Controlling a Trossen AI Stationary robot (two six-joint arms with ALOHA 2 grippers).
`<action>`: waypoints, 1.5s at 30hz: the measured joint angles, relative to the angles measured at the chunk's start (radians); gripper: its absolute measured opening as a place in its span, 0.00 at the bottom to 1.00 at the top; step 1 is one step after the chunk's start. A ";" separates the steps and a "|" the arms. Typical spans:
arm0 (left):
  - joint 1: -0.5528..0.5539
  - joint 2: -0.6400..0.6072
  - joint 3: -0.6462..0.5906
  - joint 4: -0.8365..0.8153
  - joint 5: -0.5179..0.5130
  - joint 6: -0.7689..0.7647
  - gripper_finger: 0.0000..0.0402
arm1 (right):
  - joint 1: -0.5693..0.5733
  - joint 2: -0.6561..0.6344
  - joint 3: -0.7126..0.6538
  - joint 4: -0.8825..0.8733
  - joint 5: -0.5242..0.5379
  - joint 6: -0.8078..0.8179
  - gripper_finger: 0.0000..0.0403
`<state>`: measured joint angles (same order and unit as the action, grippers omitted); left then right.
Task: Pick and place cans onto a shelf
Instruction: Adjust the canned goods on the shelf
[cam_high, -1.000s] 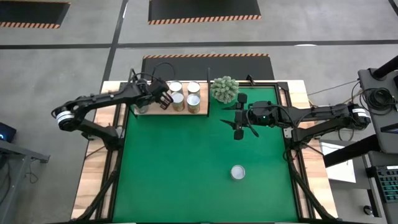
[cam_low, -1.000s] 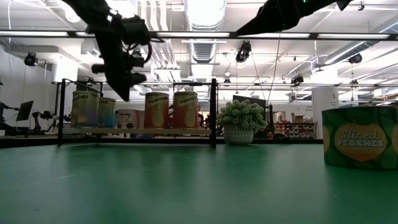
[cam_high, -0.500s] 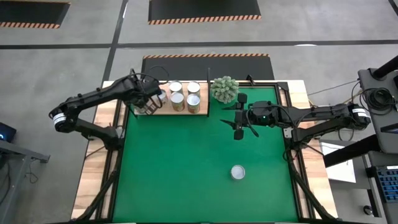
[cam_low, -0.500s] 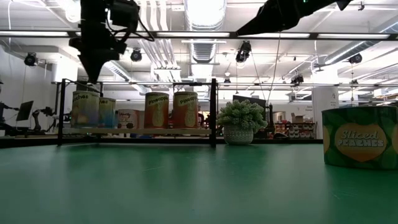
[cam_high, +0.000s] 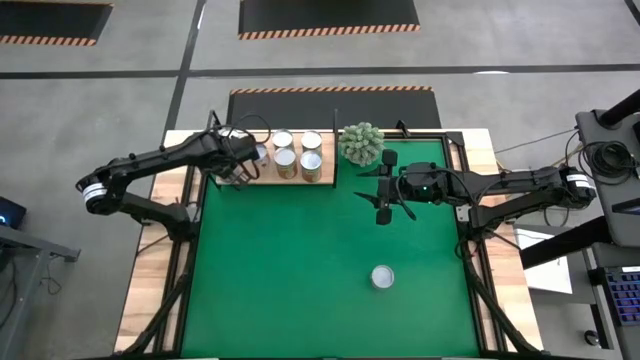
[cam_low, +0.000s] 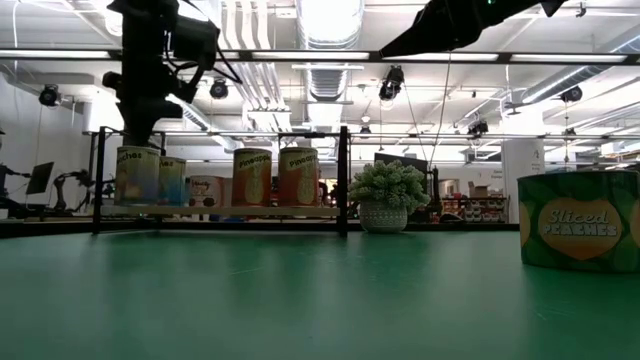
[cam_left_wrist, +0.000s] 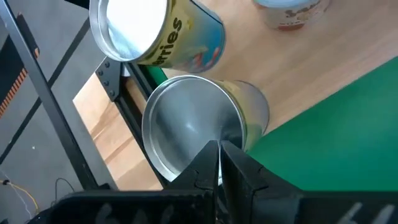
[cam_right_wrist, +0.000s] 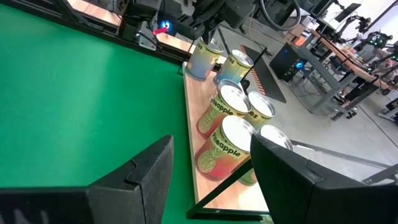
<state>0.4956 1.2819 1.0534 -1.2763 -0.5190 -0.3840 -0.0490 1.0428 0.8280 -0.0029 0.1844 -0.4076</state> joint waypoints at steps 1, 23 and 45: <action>0.000 0.000 0.000 0.001 0.000 0.000 0.00 | 0.000 0.000 0.000 0.000 0.000 0.000 0.50; -0.002 -0.002 0.001 0.043 -0.031 -0.011 0.00 | 0.000 0.000 0.000 0.000 0.000 0.000 0.50; -0.085 0.031 0.077 0.598 0.016 0.355 0.00 | 0.000 0.000 0.000 0.000 0.000 0.007 0.50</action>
<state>0.4109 1.3129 1.1305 -0.6786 -0.5034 -0.0291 -0.0490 1.0431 0.8280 -0.0025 0.1845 -0.4004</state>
